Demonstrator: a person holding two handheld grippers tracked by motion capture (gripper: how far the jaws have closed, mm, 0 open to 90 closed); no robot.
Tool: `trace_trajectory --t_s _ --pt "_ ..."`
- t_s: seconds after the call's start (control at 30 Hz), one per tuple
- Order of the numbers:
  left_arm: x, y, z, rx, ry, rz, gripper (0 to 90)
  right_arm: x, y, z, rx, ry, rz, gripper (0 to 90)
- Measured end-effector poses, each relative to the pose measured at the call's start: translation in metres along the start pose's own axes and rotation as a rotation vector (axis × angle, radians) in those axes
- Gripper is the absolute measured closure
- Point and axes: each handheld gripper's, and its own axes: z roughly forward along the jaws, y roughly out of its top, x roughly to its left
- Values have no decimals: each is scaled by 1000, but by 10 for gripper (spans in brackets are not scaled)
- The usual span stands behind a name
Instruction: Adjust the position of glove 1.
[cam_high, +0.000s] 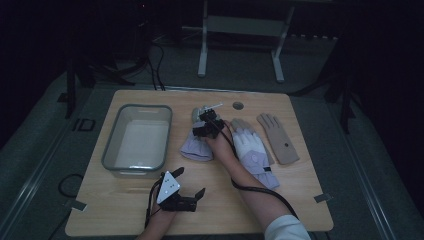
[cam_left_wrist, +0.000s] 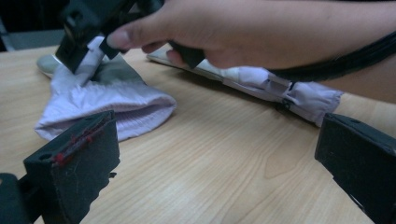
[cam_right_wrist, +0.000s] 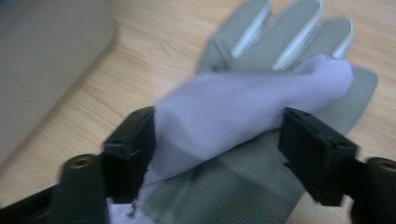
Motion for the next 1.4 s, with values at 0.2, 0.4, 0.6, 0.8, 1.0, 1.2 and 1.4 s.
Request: trace_trajectory --t_s 0.2,0.4,0.6,0.8,1.0,1.2,1.4 --pt "-1 0 0 1 7 4 1 -5 -5 8 50 98 -22 692" --pt "0 0 0 -5 12 0 1 -3 -5 -5 23 123 -44 856" --pt "0 0 0 -7 16 2 1 -10 -14 -41 -70 145 7 858" --pt "0 0 0 -11 25 8 1 -9 -18 -91 -154 140 7 858" --pt "-2 -1 -1 -21 26 12 1 -6 -33 -139 -227 121 9 857" --pt "-3 -1 0 -18 27 30 1 -6 -72 -131 -173 127 55 855" --pt "-5 0 1 -11 22 43 1 -13 -92 -92 -84 105 123 851"
